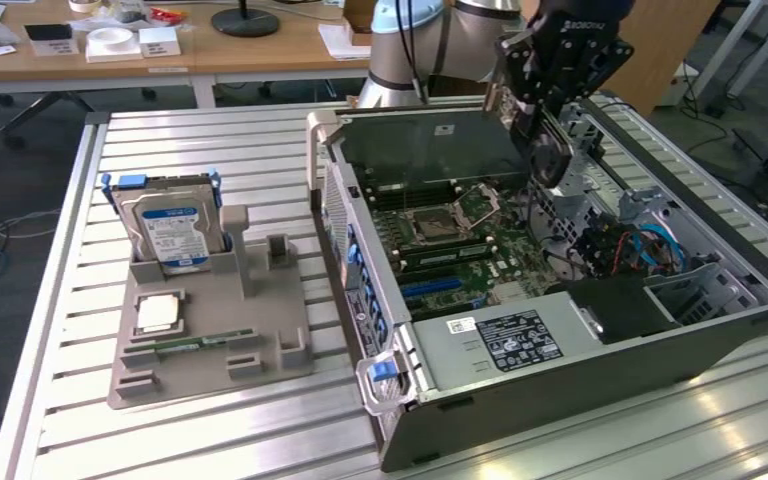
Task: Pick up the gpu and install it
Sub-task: 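Pick up the gpu and move the gpu toward the slot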
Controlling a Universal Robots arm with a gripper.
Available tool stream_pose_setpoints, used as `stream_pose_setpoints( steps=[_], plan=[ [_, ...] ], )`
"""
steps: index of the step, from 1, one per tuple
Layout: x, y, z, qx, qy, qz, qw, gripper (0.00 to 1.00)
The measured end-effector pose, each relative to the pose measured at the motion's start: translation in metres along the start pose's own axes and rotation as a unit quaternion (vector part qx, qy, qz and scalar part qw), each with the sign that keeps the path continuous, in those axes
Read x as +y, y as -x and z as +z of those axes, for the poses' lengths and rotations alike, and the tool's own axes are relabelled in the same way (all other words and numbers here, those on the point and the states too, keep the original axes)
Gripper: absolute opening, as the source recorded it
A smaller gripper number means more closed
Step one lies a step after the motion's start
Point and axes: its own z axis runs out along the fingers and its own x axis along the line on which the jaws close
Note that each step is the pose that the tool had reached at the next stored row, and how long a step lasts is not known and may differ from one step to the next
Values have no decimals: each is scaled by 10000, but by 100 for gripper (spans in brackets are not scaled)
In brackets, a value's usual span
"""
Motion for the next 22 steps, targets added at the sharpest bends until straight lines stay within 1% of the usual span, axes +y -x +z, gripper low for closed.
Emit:
stream_pose_setpoints(
  steps=[13, 22],
  plan=[
    [24, 437, 17, 0, 0, 1, 10000, 27],
    [34, 646, 25, 0, 0, -1, 10000, 27]
  ],
)
